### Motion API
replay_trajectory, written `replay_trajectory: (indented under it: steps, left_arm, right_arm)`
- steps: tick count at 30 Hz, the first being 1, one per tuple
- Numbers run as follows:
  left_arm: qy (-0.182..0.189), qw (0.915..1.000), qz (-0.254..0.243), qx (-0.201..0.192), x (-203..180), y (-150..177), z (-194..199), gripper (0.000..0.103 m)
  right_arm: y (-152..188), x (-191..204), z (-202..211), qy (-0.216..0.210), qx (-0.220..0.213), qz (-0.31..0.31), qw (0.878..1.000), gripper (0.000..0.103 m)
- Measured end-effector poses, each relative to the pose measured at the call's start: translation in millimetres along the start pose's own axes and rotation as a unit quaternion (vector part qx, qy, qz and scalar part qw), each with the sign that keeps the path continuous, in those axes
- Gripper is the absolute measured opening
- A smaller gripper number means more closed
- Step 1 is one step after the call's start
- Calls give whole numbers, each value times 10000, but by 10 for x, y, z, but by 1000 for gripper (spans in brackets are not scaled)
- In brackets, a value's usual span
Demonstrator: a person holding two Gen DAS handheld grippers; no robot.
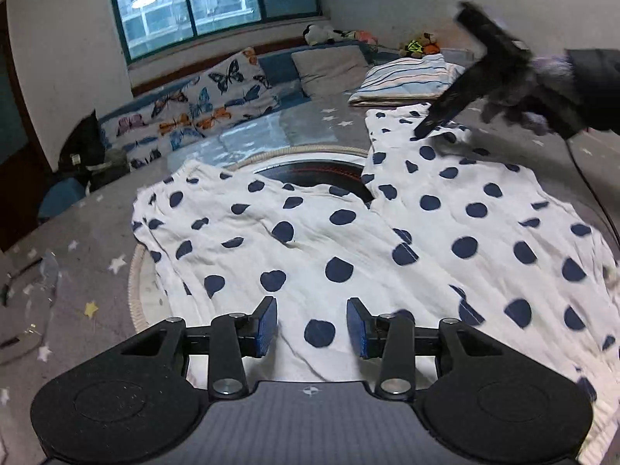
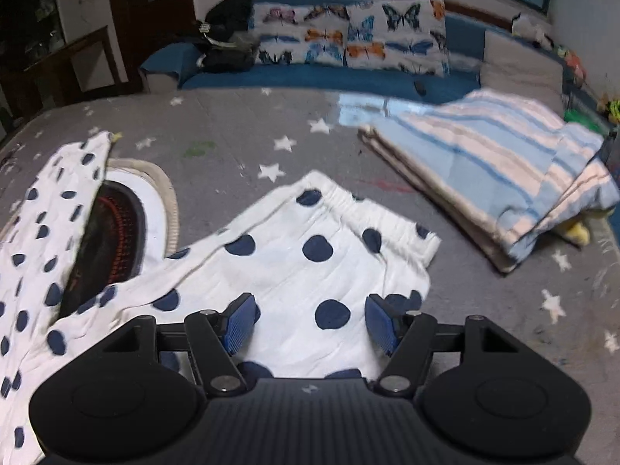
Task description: Fold clothes
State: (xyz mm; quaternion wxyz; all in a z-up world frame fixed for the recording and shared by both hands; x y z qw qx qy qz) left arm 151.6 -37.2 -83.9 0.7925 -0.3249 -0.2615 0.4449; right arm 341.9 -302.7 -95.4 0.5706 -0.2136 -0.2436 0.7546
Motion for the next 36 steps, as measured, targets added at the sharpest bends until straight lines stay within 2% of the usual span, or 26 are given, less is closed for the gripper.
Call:
replay_trajectory:
  steps: [3,8,15,20,27,36]
  left_arm:
    - [8,10000,-13,11,-11,39,27,46]
    - [-45,10000,-44,-32,-2,97,41,46]
    - [-73,10000,-19,-58,-9,139,96,46]
    - [-183,9998,36,-31,35,154,178,46]
    - [-201,9998,14,-83,-6,192,272,47]
    - [-216,9996,-25,-159,-96,301,394,49]
  right_arm:
    - [-88,-18,-92,86,-1,-11,10000,66]
    - [-202,-117,-224,188,-48,-139,9997,77]
    - [-356,-213,-324,387,3,-204,9990,77]
    - [-323,-35,-170,400,19,246,9989,77]
    - [152,522,390,-218,60,1075,9940,77]
    - [955,1252,1076,-1126,-93,1463,9828,77]
Point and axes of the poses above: each gripper's, at about its wrist camera, not at the fingertips, and z roughly against the way its jaws point, x to its left, y to its underside, the point moved 10 cm from there along -z, roughly the way its jaws point, and after that the axes turned 4 degrees about y, right-handed, at the moved point
